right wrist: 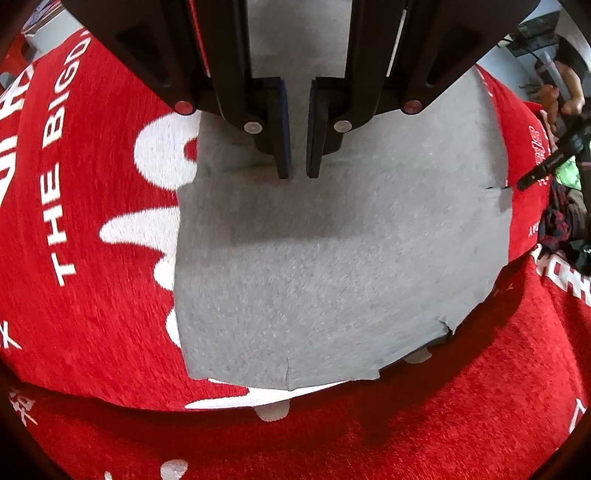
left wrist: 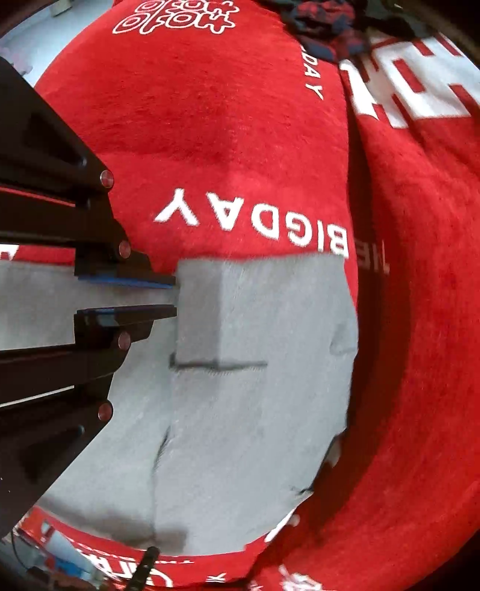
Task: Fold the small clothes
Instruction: 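Grasp the sweater hem with both tools, fingers spread apart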
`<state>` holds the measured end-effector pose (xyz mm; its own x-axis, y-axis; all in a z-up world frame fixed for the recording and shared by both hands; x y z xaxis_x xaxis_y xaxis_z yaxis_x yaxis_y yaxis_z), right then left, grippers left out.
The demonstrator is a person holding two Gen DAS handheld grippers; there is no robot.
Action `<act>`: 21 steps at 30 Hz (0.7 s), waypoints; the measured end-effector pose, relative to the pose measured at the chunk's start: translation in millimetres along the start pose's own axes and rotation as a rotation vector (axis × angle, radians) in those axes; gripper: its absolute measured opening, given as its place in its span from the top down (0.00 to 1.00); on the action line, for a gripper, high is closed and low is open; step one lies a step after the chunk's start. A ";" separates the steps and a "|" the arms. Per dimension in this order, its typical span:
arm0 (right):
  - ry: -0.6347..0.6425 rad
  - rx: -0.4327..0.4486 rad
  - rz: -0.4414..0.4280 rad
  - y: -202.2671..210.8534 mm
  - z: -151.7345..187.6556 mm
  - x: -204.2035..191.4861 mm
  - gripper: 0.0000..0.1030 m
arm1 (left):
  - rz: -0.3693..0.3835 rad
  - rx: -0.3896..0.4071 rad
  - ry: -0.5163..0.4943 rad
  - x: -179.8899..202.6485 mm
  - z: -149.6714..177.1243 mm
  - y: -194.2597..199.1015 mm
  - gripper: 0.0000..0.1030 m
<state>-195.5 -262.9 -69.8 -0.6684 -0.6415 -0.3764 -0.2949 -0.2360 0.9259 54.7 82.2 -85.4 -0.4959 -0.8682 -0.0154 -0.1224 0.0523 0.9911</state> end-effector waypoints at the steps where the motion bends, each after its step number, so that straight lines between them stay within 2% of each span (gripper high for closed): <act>1: -0.004 -0.002 -0.005 0.6 1.8 -1.8 0.91 | -0.007 0.005 -0.010 3.2 1.2 0.6 0.91; 7: -0.008 -0.020 -0.024 5.8 11.4 -12.0 0.90 | 0.017 0.001 -0.031 22.8 17.2 15.3 0.91; 9: -0.008 -0.024 -0.025 5.2 14.0 -17.1 0.82 | 0.017 -0.012 -0.039 28.9 18.8 11.4 0.91; 11: -0.005 -0.026 -0.032 6.8 16.5 -20.6 0.64 | 0.020 -0.027 -0.047 34.6 24.1 11.9 0.90; 12: -0.002 -0.026 -0.037 7.9 17.8 -22.5 0.62 | 0.021 -0.032 -0.047 36.4 26.1 12.5 0.85; 13: 0.001 -0.027 -0.041 7.5 18.2 -24.4 0.62 | 0.022 -0.037 -0.046 38.3 28.0 12.8 0.66; 14: 0.003 -0.033 -0.045 6.6 19.2 -26.1 0.62 | 0.016 -0.047 -0.042 39.9 29.7 12.2 0.00; 15: 0.003 -0.038 -0.048 5.8 20.7 -27.3 0.62 | -0.007 -0.042 -0.033 39.9 30.4 12.2 0.01; 18: 0.002 -0.055 -0.064 2.3 25.6 -30.4 0.62 | 0.014 -0.055 -0.053 51.6 31.2 7.4 0.01; 21: 0.000 -0.071 -0.076 -1.2 29.4 -32.3 0.61 | -0.009 -0.051 -0.088 61.4 29.7 4.7 0.01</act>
Point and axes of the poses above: each gripper's, at about its wrist camera, not at the fingertips, and y roughly against the way its jaws point, x to its right, z to its underside, the point moved 8 cm from there along -y, roughly the way its jaws point, and after that the axes turned 6 degrees about -z, right-handed, at the moved point
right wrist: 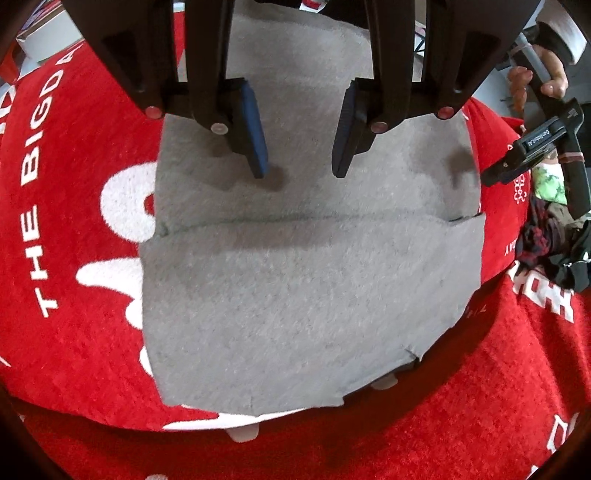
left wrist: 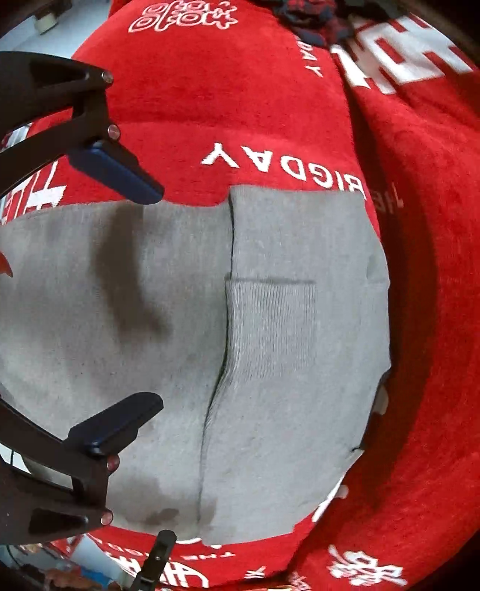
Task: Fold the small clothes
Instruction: 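Grasp the sweater hem with both tools, fingers spread apart, then lift the hem with both tools and fold it over toward the collar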
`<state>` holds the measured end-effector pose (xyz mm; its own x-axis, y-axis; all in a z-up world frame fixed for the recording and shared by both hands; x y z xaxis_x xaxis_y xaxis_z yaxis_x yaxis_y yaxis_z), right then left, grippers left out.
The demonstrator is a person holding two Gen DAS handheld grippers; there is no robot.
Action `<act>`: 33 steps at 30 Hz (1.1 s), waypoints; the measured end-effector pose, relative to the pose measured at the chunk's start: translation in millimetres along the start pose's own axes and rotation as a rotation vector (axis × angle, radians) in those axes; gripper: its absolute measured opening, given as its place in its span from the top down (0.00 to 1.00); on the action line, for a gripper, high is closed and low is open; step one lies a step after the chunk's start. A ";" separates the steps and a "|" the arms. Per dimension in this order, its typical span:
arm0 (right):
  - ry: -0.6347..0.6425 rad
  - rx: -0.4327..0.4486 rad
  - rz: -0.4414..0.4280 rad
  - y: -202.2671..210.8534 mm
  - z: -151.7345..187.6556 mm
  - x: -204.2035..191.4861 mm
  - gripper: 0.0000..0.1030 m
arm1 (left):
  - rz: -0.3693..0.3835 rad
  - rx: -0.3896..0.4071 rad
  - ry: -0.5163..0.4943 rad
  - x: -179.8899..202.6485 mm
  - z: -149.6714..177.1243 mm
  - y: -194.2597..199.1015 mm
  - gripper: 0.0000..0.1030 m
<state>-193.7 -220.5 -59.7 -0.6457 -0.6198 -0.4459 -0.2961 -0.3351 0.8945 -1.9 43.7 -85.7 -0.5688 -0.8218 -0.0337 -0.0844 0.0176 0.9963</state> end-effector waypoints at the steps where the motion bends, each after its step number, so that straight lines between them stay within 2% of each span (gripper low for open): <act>1: -0.003 -0.005 -0.004 -0.7 1.0 0.1 0.61 | -0.018 0.007 -0.004 1.7 -1.9 -0.2 0.01; 4: -0.011 -0.015 -0.017 -0.4 3.1 1.3 0.56 | -0.039 0.016 0.005 6.5 -8.1 -1.8 0.01; 8: -0.004 -0.037 -0.037 1.4 6.4 3.5 0.55 | -0.067 -0.001 0.002 13.5 -8.5 -4.5 0.01; 12: 0.005 -0.066 -0.075 4.1 11.8 7.3 0.52 | -0.049 -0.033 0.028 19.7 4.6 -2.8 0.01; 15: 0.003 -0.095 -0.115 6.4 17.4 12.4 0.52 | -0.024 -0.061 0.072 21.9 23.1 -0.4 0.01; 18: 0.001 -0.123 -0.162 6.3 24.9 18.9 0.50 | -0.042 -0.068 0.092 19.1 46.6 1.9 0.01; 20: -0.005 -0.145 -0.190 4.9 32.9 23.7 0.45 | -0.053 -0.093 0.111 13.8 66.2 -0.3 0.01; 22: -0.019 -0.164 -0.216 3.4 43.0 27.4 0.44 | -0.068 -0.118 0.126 6.2 83.1 -4.9 0.01; 26: -0.043 -0.191 -0.255 1.6 70.5 32.2 0.44 | -0.085 -0.159 0.143 -10.0 117.5 -12.8 0.01; 33: -0.033 -0.242 -0.306 -2.9 138.8 30.8 0.44 | -0.021 -0.181 0.148 -31.1 168.4 -25.5 0.01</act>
Point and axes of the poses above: each gripper's, at about its wrist camera, not at the fingertips, and y roughly against the way its jaws point, x to its right, z to its underside, the point moved 8 cm from there along -y, roughly the way its jaws point, and after that the axes turned 6 degrees about -z, right-handed, at the moved point
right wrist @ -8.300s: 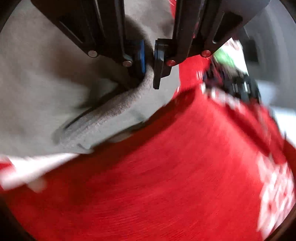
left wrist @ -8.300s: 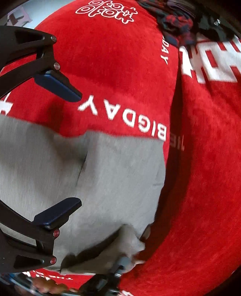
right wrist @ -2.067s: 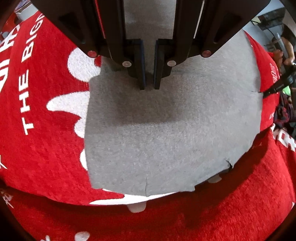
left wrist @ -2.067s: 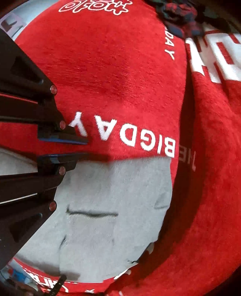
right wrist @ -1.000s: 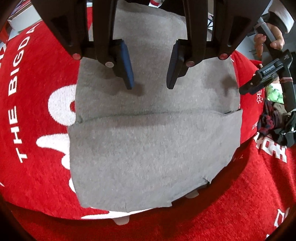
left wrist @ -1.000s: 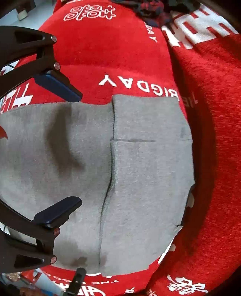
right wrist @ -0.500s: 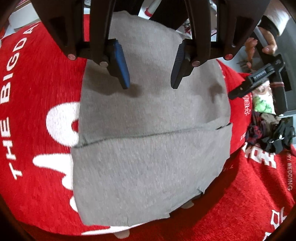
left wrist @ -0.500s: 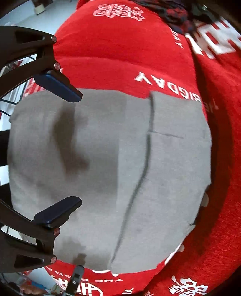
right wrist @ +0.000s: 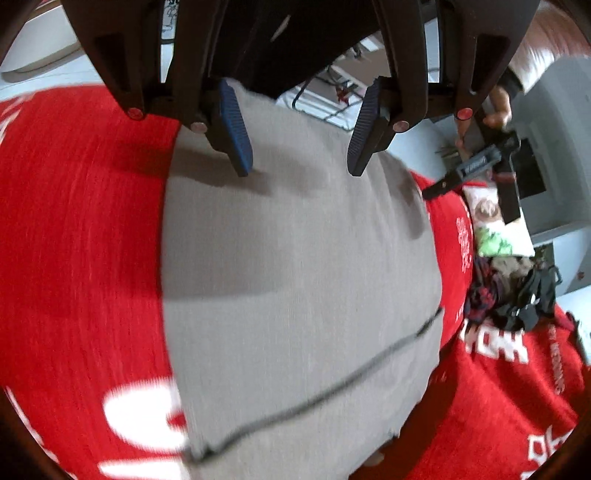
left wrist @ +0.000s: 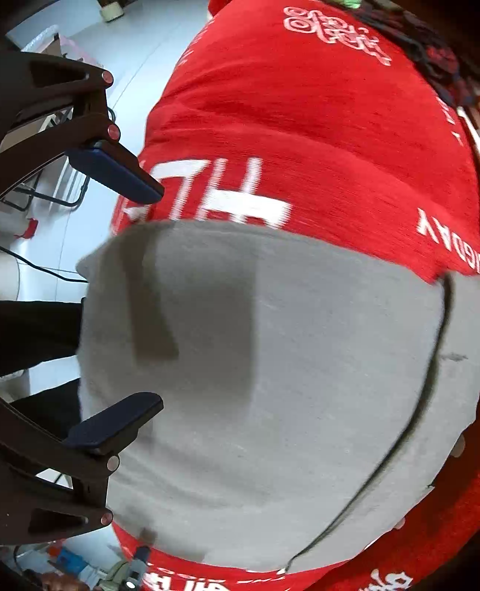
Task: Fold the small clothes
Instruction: 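Lift the hem with both tools and fold it over toward the collar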
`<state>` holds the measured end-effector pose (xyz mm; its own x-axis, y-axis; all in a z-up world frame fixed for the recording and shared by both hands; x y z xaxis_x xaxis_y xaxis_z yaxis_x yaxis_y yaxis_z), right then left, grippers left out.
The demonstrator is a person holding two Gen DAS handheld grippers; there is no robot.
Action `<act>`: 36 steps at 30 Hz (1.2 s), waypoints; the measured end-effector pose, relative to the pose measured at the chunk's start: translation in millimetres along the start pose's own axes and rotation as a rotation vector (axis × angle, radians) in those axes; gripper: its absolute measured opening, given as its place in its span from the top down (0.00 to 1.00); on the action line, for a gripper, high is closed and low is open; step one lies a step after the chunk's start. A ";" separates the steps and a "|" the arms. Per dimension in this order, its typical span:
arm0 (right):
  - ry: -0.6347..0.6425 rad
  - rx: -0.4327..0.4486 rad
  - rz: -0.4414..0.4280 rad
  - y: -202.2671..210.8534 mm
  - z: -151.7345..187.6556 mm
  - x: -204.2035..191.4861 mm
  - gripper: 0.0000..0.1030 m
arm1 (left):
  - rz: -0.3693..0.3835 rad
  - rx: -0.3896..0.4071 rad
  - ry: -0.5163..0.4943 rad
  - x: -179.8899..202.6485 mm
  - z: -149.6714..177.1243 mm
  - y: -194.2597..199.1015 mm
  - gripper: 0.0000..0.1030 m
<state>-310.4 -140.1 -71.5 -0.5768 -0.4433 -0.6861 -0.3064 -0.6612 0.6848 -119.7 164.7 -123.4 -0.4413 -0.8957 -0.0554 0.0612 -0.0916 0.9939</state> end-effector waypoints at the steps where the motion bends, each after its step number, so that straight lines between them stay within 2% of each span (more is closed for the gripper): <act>1: 0.003 -0.017 0.003 -5.9 11.9 2.3 0.44 | 0.012 -0.001 -0.001 -4.6 8.9 -4.4 0.01; 5: 0.000 -0.059 0.084 -31.0 52.0 22.8 0.44 | 0.062 -0.032 -0.003 -13.9 38.1 -23.9 0.01; 10: -0.057 -0.046 0.121 -55.3 81.7 49.5 0.44 | 0.122 -0.077 0.017 -20.1 67.9 -48.6 0.01; 17: -0.055 -0.004 0.131 -79.4 90.9 60.6 0.44 | 0.197 -0.109 0.004 -3.1 83.6 -72.8 0.01; 18: -0.059 0.004 0.122 -82.4 90.5 60.8 0.44 | 0.209 -0.110 -0.008 0.1 86.6 -73.6 0.05; 19: -0.066 0.011 0.112 -85.1 90.0 61.4 0.44 | 0.220 -0.109 -0.026 3.9 87.9 -74.4 0.14; 20: -0.080 0.020 0.093 -86.3 91.1 63.0 0.44 | 0.228 -0.121 -0.040 11.0 88.2 -75.4 0.42; 21: -0.096 0.028 0.073 -86.9 91.2 64.5 0.44 | 0.233 -0.139 -0.050 17.5 89.9 -75.8 0.52; 22: -0.114 0.039 0.047 -87.5 91.5 64.2 0.44 | 0.229 -0.139 -0.057 18.5 91.8 -76.6 0.55; 23: -0.137 0.051 0.013 -87.3 92.3 63.2 0.50 | 0.229 -0.133 -0.068 18.8 90.4 -74.9 0.70; 24: -0.158 0.059 -0.013 -86.6 93.4 62.3 0.62 | 0.233 -0.134 -0.080 19.9 92.7 -73.9 0.89; 25: -0.183 0.062 -0.033 -85.1 95.7 62.3 0.96 | 0.242 -0.136 -0.085 22.1 93.4 -68.4 0.90; 28: -0.189 0.085 -0.124 -71.5 100.9 50.2 0.95 | 0.304 -0.108 -0.073 23.3 96.2 -44.5 0.90; 31: -0.191 0.126 -0.248 -49.4 100.4 24.5 0.95 | 0.382 -0.036 -0.068 26.7 87.8 -3.1 0.90; 34: -0.188 0.210 -0.389 -17.2 82.9 -11.0 0.95 | 0.423 0.049 -0.077 33.0 64.7 37.2 0.90; 36: -0.171 0.253 -0.444 -3.0 67.8 -28.3 0.95 | 0.449 0.105 -0.081 39.7 36.2 61.5 0.90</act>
Point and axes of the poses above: each gripper's, at about its wrist camera, not at the fingertips, and y roughly against the way its jaws point, x to its right, z to its underside, the point moved 8 cm from there along -y, roughly the way its jaws point, and after that the axes turned 6 degrees about -z, right-handed, at the moved point
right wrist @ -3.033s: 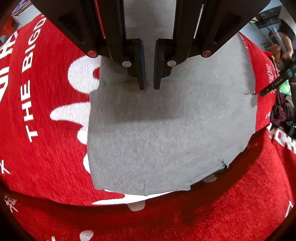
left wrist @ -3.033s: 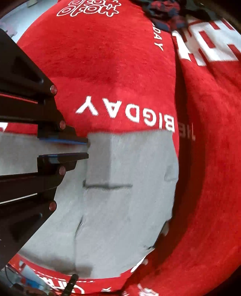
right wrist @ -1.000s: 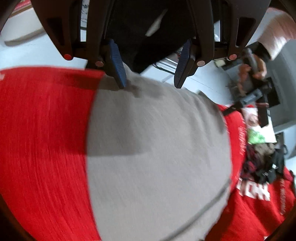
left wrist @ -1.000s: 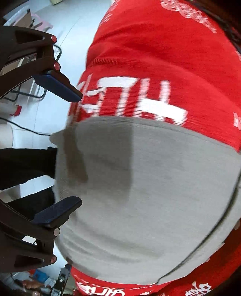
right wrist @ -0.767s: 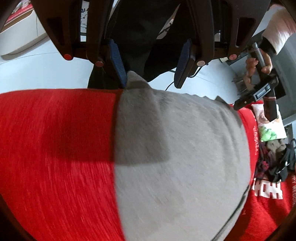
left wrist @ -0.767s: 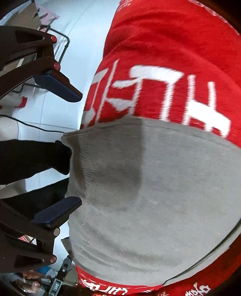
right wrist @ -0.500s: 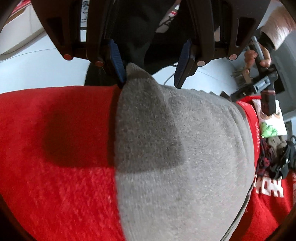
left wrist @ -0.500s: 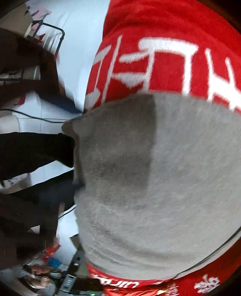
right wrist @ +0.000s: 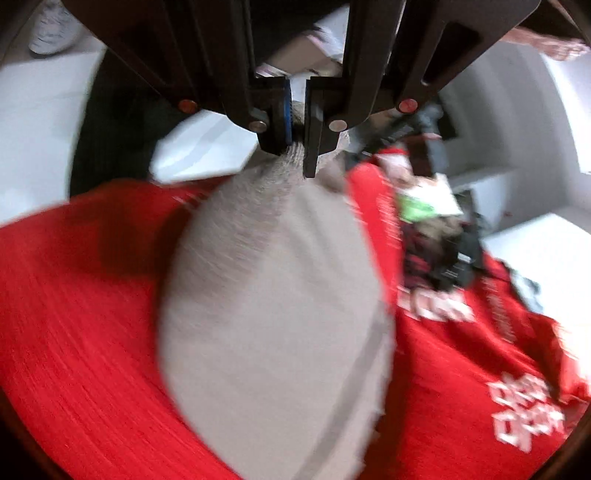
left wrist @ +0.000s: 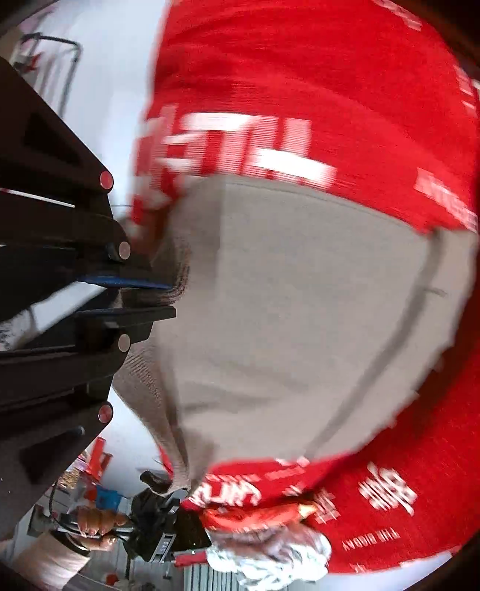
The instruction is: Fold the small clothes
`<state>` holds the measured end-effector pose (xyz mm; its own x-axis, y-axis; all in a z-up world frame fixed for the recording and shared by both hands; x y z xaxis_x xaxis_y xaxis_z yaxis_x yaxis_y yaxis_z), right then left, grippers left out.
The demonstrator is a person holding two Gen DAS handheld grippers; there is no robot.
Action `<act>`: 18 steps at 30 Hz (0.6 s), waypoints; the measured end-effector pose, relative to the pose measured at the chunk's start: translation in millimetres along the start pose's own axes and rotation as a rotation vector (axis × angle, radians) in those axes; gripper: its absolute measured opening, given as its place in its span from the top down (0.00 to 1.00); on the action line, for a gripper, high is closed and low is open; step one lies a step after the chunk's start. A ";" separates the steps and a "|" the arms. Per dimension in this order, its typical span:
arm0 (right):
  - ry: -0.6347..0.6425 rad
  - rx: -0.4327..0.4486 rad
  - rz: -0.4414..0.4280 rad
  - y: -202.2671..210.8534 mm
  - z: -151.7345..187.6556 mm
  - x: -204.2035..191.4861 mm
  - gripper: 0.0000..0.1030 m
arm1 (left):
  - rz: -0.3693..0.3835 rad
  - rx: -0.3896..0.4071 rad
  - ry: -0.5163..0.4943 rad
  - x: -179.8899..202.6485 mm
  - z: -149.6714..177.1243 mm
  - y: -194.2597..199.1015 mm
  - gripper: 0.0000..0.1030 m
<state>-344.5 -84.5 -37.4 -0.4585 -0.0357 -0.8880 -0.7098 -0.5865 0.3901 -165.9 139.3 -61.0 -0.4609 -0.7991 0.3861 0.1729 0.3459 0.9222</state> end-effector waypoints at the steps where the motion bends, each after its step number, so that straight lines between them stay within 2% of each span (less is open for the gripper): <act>1: 0.012 0.019 -0.032 -0.5 -10.6 -13.9 0.95 | 0.009 0.023 -0.005 5.8 -15.1 3.7 0.90; 5: 0.053 0.080 -0.111 -4.7 -66.7 -55.5 0.95 | 0.006 0.114 -0.021 19.2 -92.3 13.6 0.90; 7: 0.069 0.104 -0.103 -8.8 -93.5 -65.4 0.95 | -0.015 0.152 -0.025 20.2 -125.0 18.8 0.90; 10: 0.056 0.142 -0.087 -16.0 -138.6 -72.2 0.95 | -0.097 0.211 -0.014 1.4 -170.7 28.1 0.90; 13: 0.001 0.177 -0.057 -23.3 -177.1 -61.8 0.95 | -0.128 0.198 0.033 -14.6 -194.1 29.1 0.89; 14: -0.012 0.180 -0.042 -22.8 -185.0 -57.1 0.95 | -0.135 0.172 0.050 -17.7 -198.6 26.1 0.83; 15: -0.023 0.182 -0.022 -23.2 -191.9 -53.1 0.95 | -0.141 0.159 0.055 -19.7 -202.7 24.0 0.66; 16: -0.030 0.180 -0.002 -21.4 -197.7 -48.2 0.95 | -0.168 0.168 0.050 -22.0 -208.2 25.2 0.54; 17: -0.038 0.174 0.014 -21.0 -203.9 -43.7 0.95 | -0.199 0.187 0.038 -25.4 -209.7 26.5 0.37; 18: -0.047 0.169 0.027 -21.9 -206.5 -39.6 0.95 | -0.227 0.205 0.018 -25.8 -210.0 28.1 0.35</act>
<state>-200.4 -237.3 -61.1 -0.5007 -0.0092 -0.8656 -0.7748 -0.4411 0.4529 33.7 66.3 -40.6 -0.4514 -0.8755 0.1723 -0.1132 0.2477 0.9622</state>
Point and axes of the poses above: each gripper's, at about its wrist camera, not at the fingertips, and y roughly against the way its jaws point, x to its right, z to its underside, the point moved 8 cm from there along -y, roughly the way its jaws point, and after that the axes turned 6 degrees about -z, right-handed, at the moved point
